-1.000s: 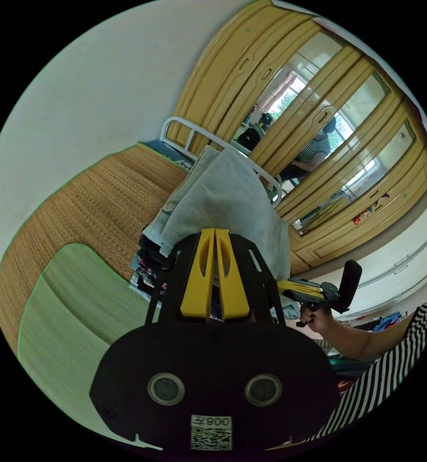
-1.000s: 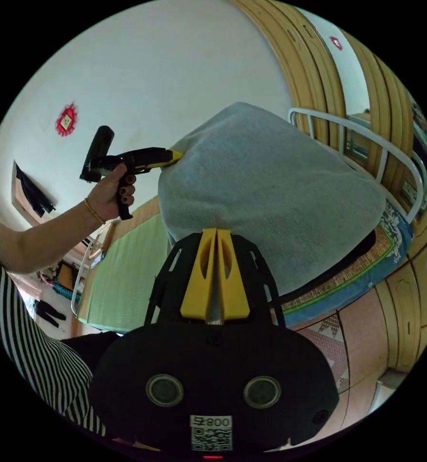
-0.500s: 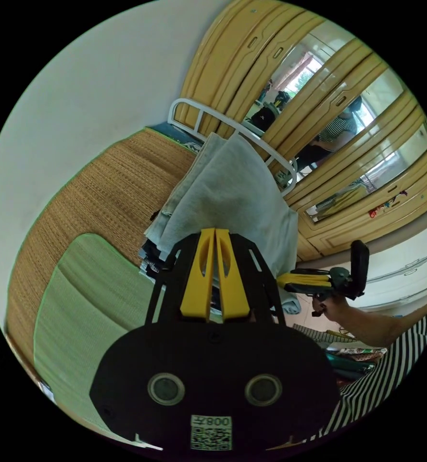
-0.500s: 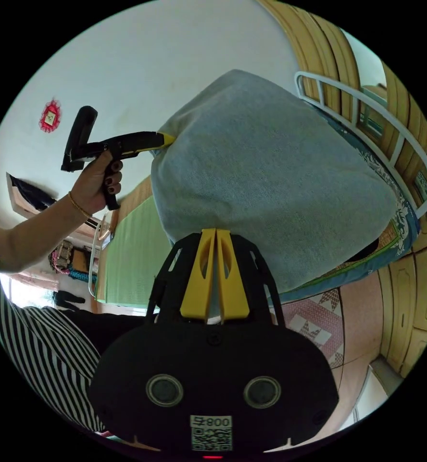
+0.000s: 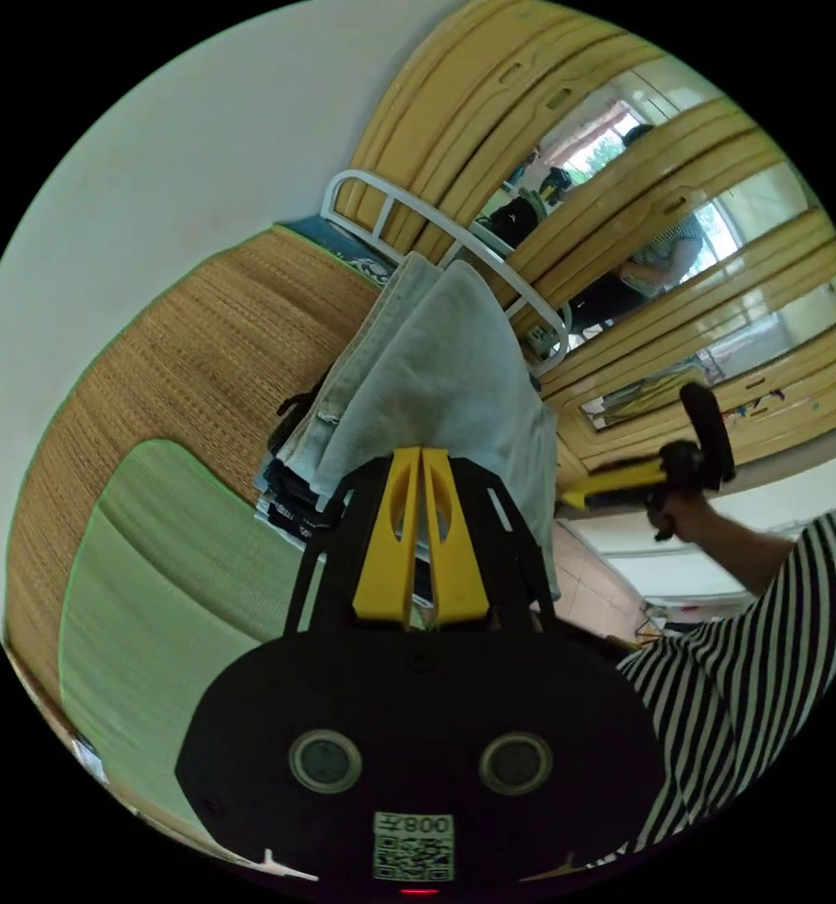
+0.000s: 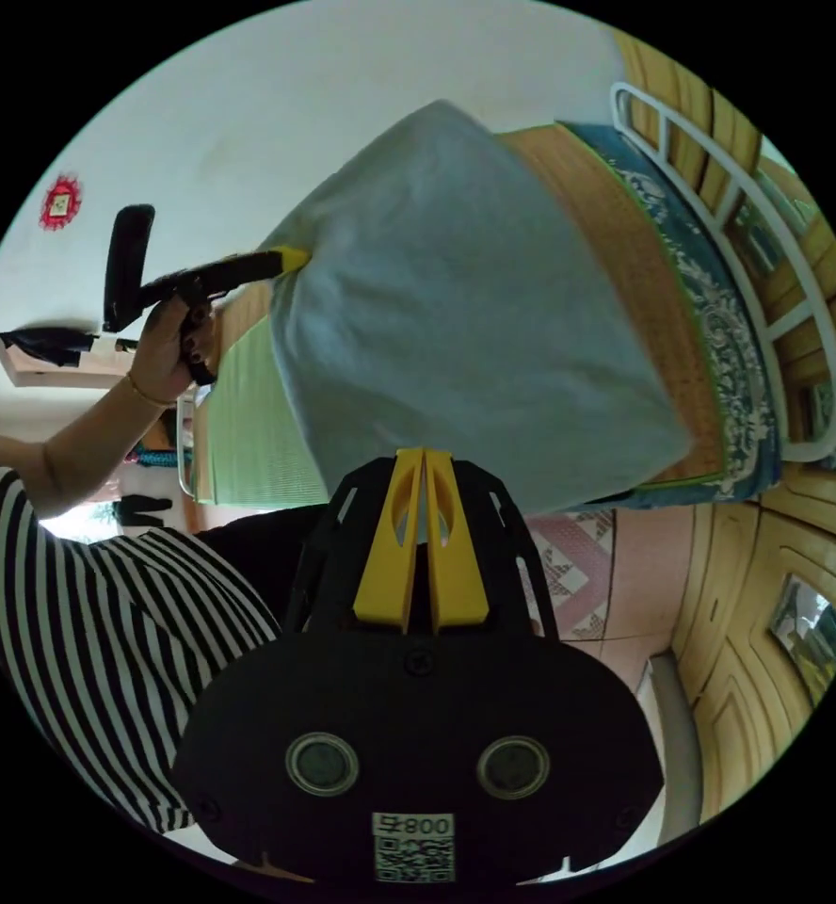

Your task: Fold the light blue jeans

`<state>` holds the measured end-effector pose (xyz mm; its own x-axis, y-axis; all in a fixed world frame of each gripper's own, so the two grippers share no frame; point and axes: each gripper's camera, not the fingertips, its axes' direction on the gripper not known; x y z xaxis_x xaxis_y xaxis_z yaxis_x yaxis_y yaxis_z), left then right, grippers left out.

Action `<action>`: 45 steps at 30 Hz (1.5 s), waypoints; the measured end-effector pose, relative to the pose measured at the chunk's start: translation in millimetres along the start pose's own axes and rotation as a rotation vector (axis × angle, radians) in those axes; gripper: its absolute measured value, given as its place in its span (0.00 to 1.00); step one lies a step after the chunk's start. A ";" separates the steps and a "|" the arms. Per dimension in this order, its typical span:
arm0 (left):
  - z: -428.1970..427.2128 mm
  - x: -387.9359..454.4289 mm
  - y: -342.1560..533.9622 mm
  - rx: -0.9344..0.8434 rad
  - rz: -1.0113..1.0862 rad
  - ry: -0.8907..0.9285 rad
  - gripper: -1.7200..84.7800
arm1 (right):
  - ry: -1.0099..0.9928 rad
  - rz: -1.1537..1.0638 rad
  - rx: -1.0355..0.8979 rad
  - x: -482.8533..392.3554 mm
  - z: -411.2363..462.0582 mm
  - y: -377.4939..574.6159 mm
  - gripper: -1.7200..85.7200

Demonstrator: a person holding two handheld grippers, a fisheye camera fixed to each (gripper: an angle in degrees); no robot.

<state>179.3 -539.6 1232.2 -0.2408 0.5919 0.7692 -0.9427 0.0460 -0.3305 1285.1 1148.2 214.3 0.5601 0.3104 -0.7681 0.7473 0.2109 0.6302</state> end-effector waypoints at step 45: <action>157.6 -347.9 396.0 0.819 -1.139 0.426 0.02 | -0.341 -0.224 0.229 198.2 171.1 -327.5 0.02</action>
<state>-146.7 -854.2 920.0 0.6555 0.7436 0.1317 -0.4721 0.2674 0.8400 1212.7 982.1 -163.8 0.4328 -0.0497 -0.9001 0.9015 0.0165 0.4325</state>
